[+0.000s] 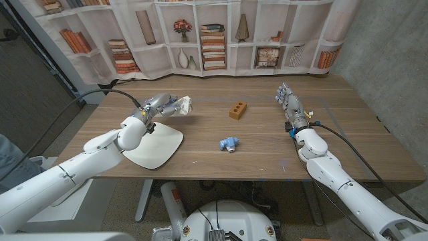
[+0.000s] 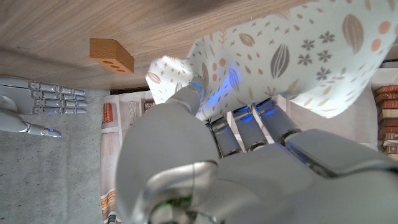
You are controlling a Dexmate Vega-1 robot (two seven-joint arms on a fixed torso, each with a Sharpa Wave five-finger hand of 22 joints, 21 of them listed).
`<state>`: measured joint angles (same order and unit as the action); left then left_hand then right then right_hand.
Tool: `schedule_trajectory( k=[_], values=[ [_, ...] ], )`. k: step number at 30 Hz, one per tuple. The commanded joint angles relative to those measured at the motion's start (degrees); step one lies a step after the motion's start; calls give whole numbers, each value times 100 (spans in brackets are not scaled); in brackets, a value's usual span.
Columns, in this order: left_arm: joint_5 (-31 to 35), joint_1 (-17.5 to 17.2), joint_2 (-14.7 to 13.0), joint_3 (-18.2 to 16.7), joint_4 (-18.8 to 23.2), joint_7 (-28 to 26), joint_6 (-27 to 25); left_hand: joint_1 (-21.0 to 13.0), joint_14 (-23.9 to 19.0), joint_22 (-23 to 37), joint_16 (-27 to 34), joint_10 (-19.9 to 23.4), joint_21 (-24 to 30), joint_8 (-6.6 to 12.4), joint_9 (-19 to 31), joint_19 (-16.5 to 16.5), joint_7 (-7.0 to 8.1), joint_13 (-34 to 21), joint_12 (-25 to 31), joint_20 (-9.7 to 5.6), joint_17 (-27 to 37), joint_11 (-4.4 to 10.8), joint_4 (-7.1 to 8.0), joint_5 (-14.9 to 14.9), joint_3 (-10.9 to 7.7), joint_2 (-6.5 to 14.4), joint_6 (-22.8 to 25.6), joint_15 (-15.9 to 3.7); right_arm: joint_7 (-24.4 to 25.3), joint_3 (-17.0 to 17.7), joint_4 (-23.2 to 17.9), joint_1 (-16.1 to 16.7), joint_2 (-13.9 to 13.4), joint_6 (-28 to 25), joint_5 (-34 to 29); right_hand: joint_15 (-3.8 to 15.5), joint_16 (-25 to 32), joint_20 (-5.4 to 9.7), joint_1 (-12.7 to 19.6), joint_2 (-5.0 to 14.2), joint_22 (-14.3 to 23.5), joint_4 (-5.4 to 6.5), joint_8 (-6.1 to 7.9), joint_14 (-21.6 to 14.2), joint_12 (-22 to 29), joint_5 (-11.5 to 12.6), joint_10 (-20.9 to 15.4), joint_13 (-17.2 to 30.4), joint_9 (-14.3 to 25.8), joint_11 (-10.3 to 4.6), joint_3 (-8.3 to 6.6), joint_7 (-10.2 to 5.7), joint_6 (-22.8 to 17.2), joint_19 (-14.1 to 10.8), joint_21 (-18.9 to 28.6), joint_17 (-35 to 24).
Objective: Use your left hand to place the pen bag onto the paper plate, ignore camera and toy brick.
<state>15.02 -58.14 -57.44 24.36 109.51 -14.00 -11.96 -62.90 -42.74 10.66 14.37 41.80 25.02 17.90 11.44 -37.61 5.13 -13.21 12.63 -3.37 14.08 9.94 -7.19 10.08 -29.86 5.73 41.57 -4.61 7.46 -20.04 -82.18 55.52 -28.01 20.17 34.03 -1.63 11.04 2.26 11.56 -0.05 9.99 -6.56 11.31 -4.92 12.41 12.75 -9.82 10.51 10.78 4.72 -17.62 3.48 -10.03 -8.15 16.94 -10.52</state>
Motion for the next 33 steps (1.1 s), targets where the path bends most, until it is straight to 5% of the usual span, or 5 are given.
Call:
schedule_trajectory(
  k=[1, 7, 33],
  values=[
    [-110, -283, -98, -219, 69, -159, 292, 25, -71, 8, -2, 84, 29, 2, 14, -7, 13, -25, 1, -142, 35, 20, 4, -16, -2, -17, 73, -717, 20, -7, 11, -6, 14, 19, -21, -21, -16, 119, 25, 50, 29, 7, -7, -53, -16, -17, -37, 20, 9, 8, 23, 22, -28, -36, -9, -16],
    [-263, -456, -108, -381, -21, -294, 652, 16, -131, 9, 21, 144, 53, 22, 13, -51, 23, -39, 16, -153, 57, 32, -5, -14, -9, -14, 142, -734, 39, 2, -12, 8, 4, 9, -24, -22, -15, 118, 25, 50, 29, 6, -7, -55, -15, -16, -40, 20, 9, 13, 25, 21, -29, -39, -20, -16],
    [-388, -1072, -319, -787, 321, -269, 490, 22, -160, 11, 23, 202, 71, 30, 11, -38, 29, -78, 12, -154, 115, 37, -11, -16, -6, -30, 211, -744, -18, -32, 50, -52, -10, -77, -7, -17, -14, 118, 24, 56, 31, 6, -5, -65, -14, -16, -46, 21, 9, 12, 35, 23, -34, -56, -64, -16]
  ],
)
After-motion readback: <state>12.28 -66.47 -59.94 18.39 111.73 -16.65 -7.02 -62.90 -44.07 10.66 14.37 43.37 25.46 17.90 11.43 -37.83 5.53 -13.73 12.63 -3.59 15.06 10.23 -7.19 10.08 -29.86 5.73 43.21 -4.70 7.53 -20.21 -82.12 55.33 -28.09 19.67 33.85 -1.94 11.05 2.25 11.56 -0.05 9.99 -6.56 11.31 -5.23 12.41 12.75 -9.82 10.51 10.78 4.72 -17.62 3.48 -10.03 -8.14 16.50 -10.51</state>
